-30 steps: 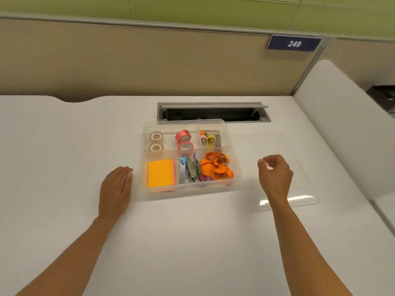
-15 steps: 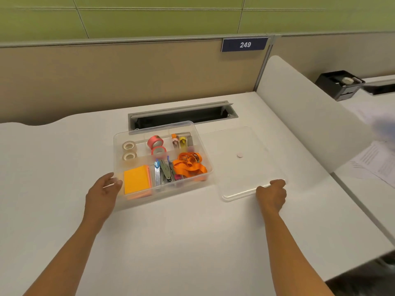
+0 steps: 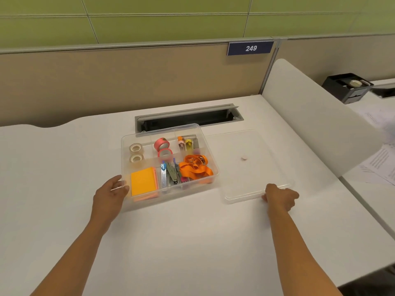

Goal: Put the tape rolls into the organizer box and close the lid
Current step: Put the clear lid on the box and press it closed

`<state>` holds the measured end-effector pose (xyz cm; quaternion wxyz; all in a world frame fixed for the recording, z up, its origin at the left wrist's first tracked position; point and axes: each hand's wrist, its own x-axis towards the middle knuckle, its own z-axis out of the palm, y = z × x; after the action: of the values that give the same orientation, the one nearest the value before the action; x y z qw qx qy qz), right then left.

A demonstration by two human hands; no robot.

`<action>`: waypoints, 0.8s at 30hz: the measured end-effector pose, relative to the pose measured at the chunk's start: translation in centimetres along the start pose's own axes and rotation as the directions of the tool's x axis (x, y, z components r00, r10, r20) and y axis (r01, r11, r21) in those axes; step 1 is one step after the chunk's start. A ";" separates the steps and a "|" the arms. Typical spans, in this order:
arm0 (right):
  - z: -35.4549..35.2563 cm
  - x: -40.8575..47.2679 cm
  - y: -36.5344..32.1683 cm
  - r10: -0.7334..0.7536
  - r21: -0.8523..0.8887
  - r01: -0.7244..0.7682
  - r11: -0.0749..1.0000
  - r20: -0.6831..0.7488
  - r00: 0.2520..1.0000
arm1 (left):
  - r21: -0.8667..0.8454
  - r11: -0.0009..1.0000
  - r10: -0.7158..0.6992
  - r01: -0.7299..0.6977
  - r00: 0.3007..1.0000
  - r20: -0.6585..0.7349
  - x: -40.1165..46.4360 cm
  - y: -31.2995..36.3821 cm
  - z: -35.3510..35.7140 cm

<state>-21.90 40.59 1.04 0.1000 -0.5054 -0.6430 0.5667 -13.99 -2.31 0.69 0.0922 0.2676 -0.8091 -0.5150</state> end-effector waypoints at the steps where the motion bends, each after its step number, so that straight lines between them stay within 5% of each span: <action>1: 0.0 -0.1 0.0 0.024 0.025 -0.024 0.999 0.027 0.999 | -0.008 1.000 -0.004 0.004 1.000 0.003 -0.1 0.0 0.0; 9: 0.9 -0.6 -2.1 -0.094 0.507 -0.121 0.853 0.378 0.921 | -0.048 0.999 -0.023 0.023 1.000 0.001 -0.5 0.5 0.0; 15: 1.9 -3.0 -5.2 -0.475 0.488 0.306 0.818 0.271 0.838 | -0.076 0.996 -0.053 0.055 0.998 0.025 -0.3 0.6 -0.2; 20: 4.0 -5.6 -7.1 -0.798 0.269 0.753 0.601 0.142 0.586 | -0.125 0.991 -0.059 0.040 0.988 -0.146 -0.2 1.3 -0.7; 24: 5.4 -7.7 -8.1 -0.953 0.223 0.928 0.297 0.130 0.274 | -0.351 0.936 -0.088 0.017 0.978 -0.187 0.5 3.4 -2.0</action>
<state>-26.43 32.60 9.34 0.3635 0.0500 -0.7934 0.4858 -14.69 -3.01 4.55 0.2051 0.3193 -0.6844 -0.6226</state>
